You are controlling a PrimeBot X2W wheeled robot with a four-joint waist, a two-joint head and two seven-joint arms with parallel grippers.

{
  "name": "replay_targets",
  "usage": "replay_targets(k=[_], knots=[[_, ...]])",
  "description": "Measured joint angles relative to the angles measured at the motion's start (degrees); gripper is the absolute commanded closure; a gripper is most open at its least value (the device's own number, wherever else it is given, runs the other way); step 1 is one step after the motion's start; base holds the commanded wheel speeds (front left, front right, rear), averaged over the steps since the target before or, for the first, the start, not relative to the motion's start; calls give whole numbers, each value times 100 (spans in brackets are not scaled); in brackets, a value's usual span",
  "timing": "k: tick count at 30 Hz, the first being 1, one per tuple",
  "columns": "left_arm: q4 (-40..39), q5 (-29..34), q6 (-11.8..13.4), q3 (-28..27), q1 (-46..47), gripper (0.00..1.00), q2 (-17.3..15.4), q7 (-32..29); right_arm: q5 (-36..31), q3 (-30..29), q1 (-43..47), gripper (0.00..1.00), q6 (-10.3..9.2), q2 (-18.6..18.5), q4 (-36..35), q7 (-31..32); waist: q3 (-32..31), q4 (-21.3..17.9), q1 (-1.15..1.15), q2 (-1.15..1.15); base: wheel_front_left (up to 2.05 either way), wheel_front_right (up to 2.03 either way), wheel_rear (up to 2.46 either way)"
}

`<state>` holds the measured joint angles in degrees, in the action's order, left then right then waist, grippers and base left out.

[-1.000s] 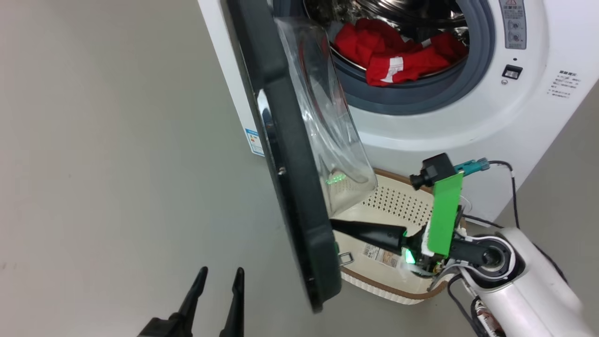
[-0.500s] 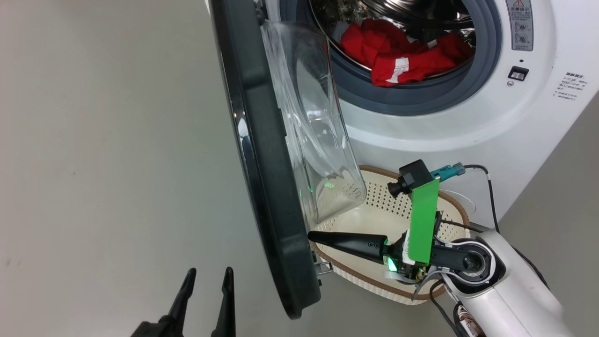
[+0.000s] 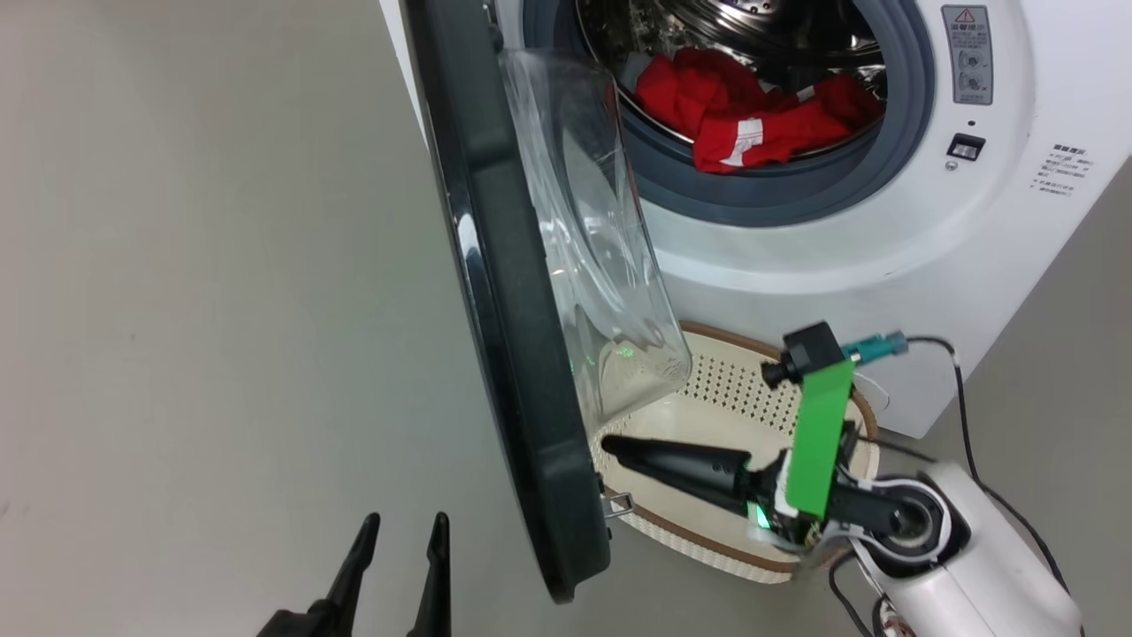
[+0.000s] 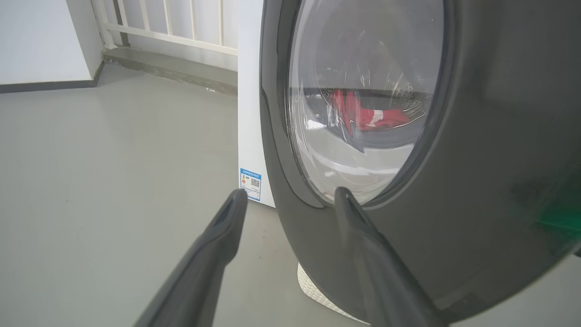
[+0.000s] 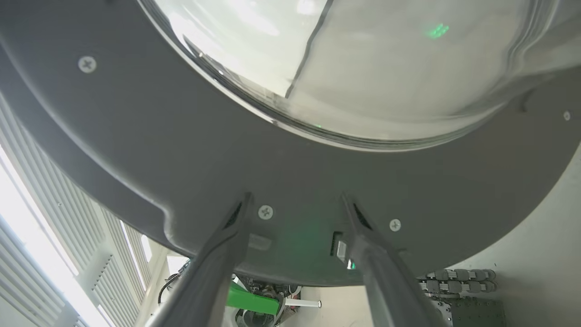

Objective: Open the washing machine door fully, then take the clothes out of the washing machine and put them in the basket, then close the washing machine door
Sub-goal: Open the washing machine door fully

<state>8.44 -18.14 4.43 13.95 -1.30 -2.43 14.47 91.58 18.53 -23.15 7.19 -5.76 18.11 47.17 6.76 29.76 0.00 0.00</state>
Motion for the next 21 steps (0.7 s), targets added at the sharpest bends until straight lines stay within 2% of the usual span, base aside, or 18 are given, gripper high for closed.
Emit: replay_targets(k=[10,21], knots=[[81,56,-94,-43,-1,0,-1,0,-197,-301,512,0,0,-165,87,-426,-140,-148,0,0,0,0,0],[119,103,-145,-143,-121,0,-7,0,-625,-459,1318,0,0,-322,148,-1597,-313,-334,0,0,0,0,0]])
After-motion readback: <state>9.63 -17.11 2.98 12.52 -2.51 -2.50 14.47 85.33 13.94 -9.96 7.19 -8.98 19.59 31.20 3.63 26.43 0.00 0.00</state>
